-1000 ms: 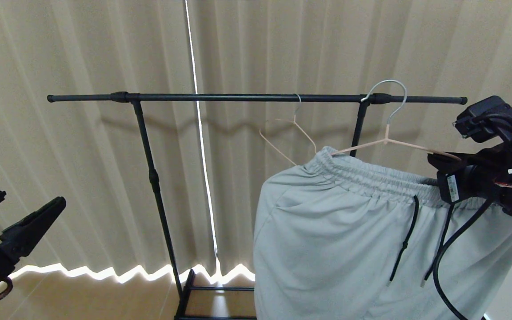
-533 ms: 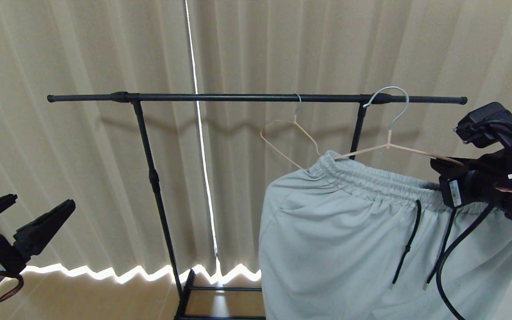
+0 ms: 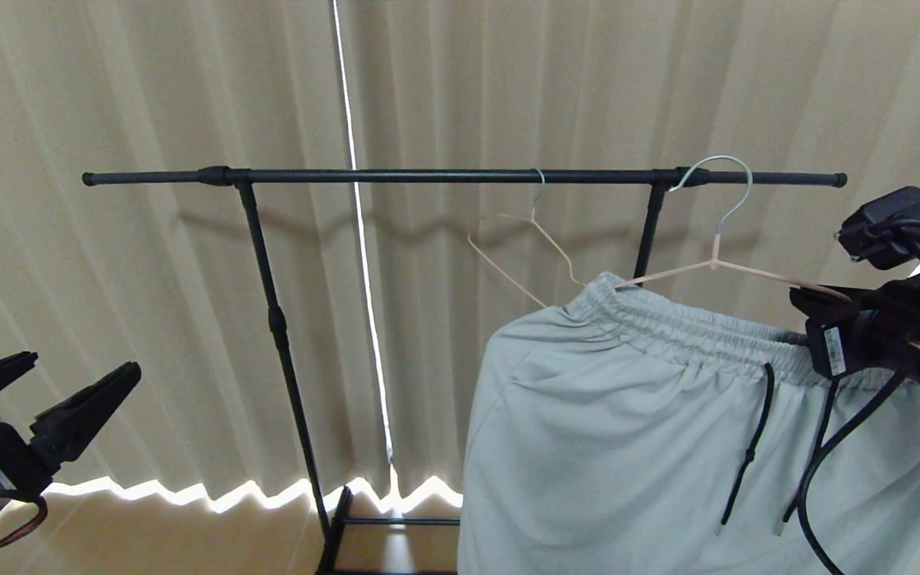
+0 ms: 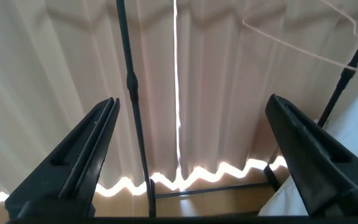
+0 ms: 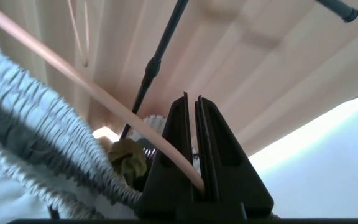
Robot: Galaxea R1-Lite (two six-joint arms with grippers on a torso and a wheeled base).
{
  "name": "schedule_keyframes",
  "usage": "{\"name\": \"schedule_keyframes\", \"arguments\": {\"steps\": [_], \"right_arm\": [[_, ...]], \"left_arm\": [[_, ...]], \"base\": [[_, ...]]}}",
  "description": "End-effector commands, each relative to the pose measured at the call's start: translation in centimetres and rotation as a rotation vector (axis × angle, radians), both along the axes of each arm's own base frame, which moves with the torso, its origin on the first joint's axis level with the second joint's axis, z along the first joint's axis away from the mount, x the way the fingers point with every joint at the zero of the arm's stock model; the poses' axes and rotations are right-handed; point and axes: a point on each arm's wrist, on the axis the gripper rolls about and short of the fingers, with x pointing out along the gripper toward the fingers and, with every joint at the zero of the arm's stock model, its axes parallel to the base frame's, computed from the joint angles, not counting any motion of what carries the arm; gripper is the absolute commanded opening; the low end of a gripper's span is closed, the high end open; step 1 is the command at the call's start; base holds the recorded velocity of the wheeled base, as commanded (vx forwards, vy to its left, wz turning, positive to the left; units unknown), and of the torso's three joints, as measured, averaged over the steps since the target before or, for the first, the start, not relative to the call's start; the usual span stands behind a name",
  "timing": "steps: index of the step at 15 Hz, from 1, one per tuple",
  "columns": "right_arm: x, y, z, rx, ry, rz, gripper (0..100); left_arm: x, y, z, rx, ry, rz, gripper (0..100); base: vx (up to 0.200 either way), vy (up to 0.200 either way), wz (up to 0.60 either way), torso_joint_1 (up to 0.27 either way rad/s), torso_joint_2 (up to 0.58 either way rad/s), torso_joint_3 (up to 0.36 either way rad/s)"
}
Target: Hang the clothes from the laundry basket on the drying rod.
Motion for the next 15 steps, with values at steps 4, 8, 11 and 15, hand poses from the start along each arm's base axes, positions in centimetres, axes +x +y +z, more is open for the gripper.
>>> {"name": "schedule_keyframes", "arguments": {"steps": [4, 8, 11, 15], "right_arm": [[-0.19, -0.04, 0.04, 0.002, -0.003, 0.001, 0], [-0.22, -0.05, 0.08, 0.002, -0.005, 0.0, 0], [-0.39, -0.12, 0.25, 0.002, -0.013, -0.009, 0], [-0.35, -0.35, 0.04, 0.0, -0.006, -0.02, 0]], "left_arm": [[-0.04, -0.01, -0.19, 0.001, 0.007, -0.001, 100], [-0.06, 0.01, -0.28, 0.002, 0.01, 0.001, 100], [-0.21, 0.02, -0.33, 0.003, 0.008, 0.003, 100], [-0.6, -0.02, -0.21, 0.001, -0.008, 0.003, 100]], "base": [[0.0, 0.2, 0.0, 0.007, 0.0, -0.002], [0.0, 0.2, 0.0, 0.004, 0.0, 0.005], [0.0, 0.0, 0.0, 0.0, 0.0, 0.0], [0.0, 0.0, 0.0, 0.0, 0.0, 0.0]]}}
